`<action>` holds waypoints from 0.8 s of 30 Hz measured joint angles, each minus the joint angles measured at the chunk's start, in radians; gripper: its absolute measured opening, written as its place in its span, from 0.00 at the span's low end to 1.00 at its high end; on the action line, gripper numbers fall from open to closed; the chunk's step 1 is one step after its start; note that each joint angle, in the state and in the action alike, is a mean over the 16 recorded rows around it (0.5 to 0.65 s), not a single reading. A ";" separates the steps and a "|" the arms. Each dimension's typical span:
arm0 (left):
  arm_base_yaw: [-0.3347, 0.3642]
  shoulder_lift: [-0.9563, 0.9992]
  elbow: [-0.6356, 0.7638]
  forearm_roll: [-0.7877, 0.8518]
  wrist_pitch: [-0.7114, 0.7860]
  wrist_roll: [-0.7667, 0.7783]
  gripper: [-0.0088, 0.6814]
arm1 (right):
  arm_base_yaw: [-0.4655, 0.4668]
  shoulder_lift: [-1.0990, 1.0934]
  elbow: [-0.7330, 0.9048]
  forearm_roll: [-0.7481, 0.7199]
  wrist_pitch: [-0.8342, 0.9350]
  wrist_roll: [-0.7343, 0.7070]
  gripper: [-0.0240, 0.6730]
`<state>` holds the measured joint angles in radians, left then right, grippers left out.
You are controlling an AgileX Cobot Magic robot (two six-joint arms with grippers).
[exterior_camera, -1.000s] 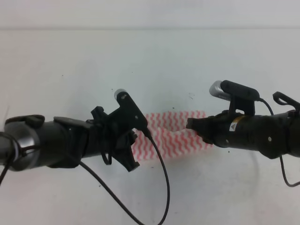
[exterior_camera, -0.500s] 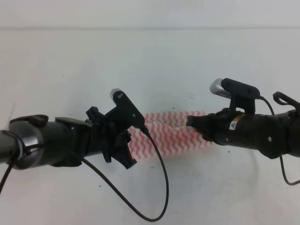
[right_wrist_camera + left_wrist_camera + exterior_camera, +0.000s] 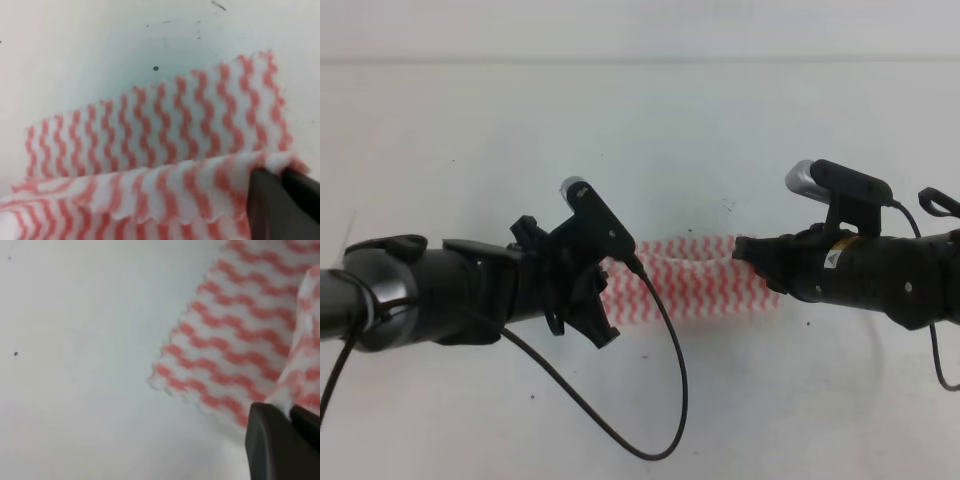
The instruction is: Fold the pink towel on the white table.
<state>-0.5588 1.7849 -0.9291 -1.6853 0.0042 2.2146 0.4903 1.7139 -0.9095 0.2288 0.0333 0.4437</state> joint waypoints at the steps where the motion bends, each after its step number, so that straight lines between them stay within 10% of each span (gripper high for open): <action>1: 0.000 0.002 -0.002 0.000 0.000 0.000 0.01 | -0.001 -0.001 0.000 0.000 0.000 0.000 0.01; 24: 0.023 0.025 -0.040 -0.001 -0.017 -0.001 0.01 | -0.001 0.056 -0.095 -0.021 0.046 -0.001 0.01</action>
<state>-0.5355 1.8104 -0.9694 -1.6859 -0.0131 2.2138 0.4893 1.7694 -1.0049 0.2074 0.0796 0.4429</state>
